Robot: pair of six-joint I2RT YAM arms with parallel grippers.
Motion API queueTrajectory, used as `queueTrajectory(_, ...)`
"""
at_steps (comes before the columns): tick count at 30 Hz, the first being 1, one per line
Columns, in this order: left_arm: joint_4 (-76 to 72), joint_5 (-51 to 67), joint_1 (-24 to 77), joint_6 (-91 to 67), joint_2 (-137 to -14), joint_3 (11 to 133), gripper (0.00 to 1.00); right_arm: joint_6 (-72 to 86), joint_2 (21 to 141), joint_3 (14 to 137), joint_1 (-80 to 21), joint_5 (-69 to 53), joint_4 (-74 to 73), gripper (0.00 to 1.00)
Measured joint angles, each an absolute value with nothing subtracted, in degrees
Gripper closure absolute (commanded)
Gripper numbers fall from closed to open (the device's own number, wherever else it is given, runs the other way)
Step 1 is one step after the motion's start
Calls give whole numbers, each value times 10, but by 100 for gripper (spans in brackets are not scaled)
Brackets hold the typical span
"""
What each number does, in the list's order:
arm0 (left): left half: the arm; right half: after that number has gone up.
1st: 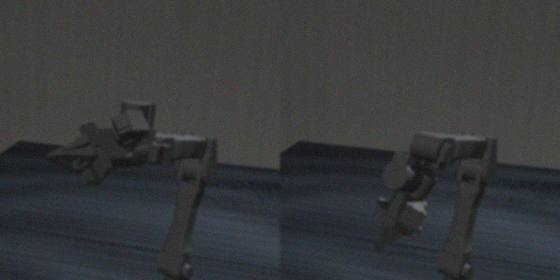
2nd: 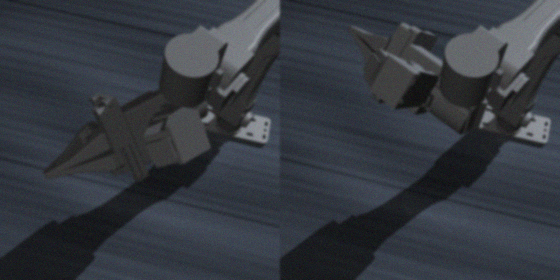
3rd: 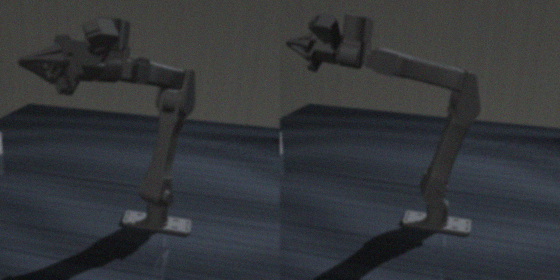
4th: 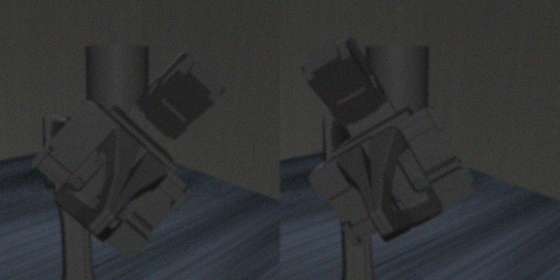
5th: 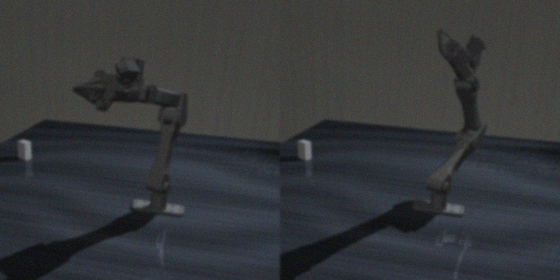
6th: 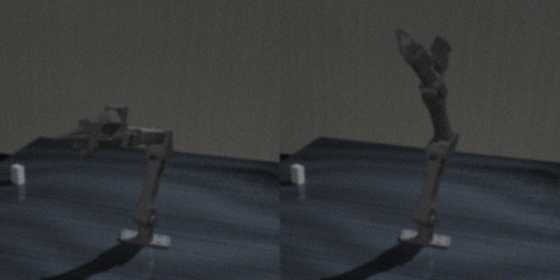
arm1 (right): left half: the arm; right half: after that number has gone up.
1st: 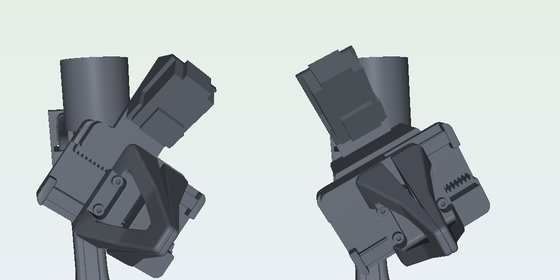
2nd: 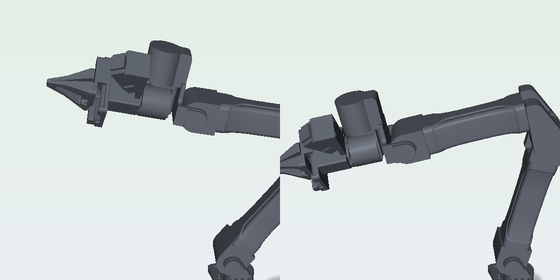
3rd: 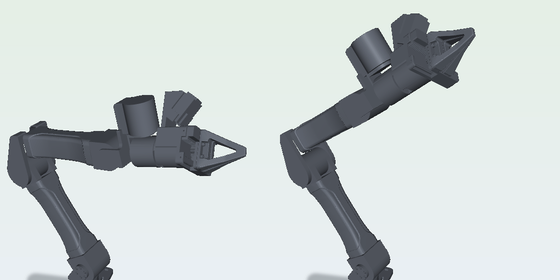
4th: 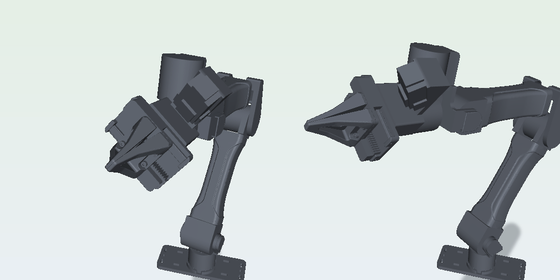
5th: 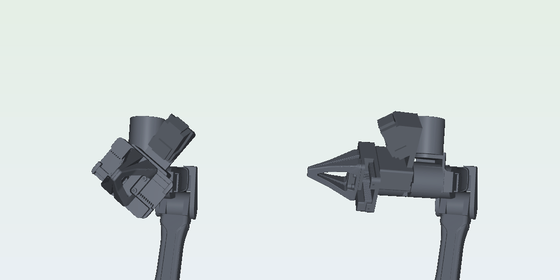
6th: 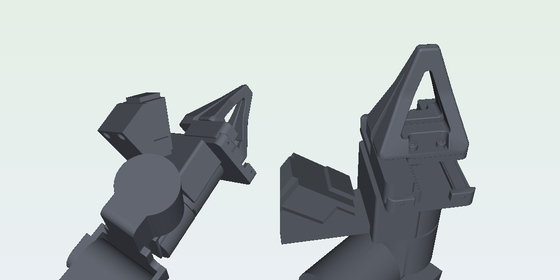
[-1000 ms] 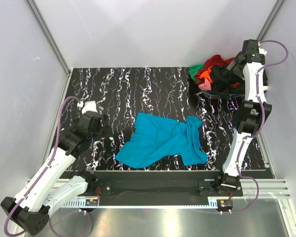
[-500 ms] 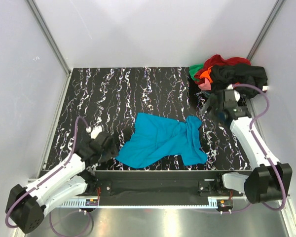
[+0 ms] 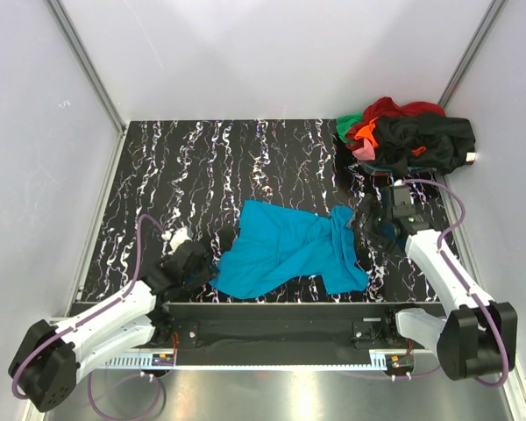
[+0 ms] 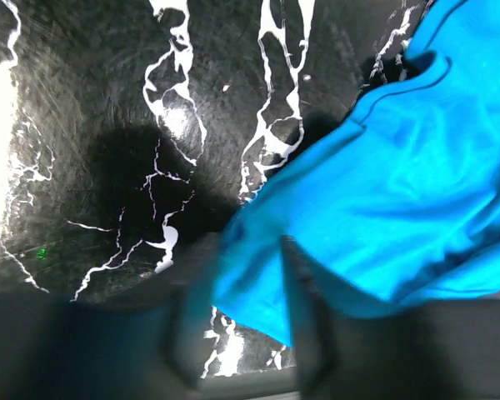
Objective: Fold and stack the t-shirts
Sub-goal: Flatten the tshirt out
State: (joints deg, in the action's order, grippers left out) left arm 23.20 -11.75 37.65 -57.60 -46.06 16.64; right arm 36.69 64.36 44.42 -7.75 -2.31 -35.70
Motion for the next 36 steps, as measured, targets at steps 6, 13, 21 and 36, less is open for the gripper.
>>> queueTrajectory(6,249,-131,380,-572,-475,179,100,404,621,397,-145,-23,-358,0)
queueTrajectory(13,364,-216,289,-520,-475,369,100,470,602,377,-280,23,-376,0)
queueTrajectory(21,392,-214,129,-461,-432,392,100,527,532,336,-296,86,-418,2)
queueTrajectory(36,400,-189,116,-448,-444,359,100,548,580,290,-333,84,-387,26)
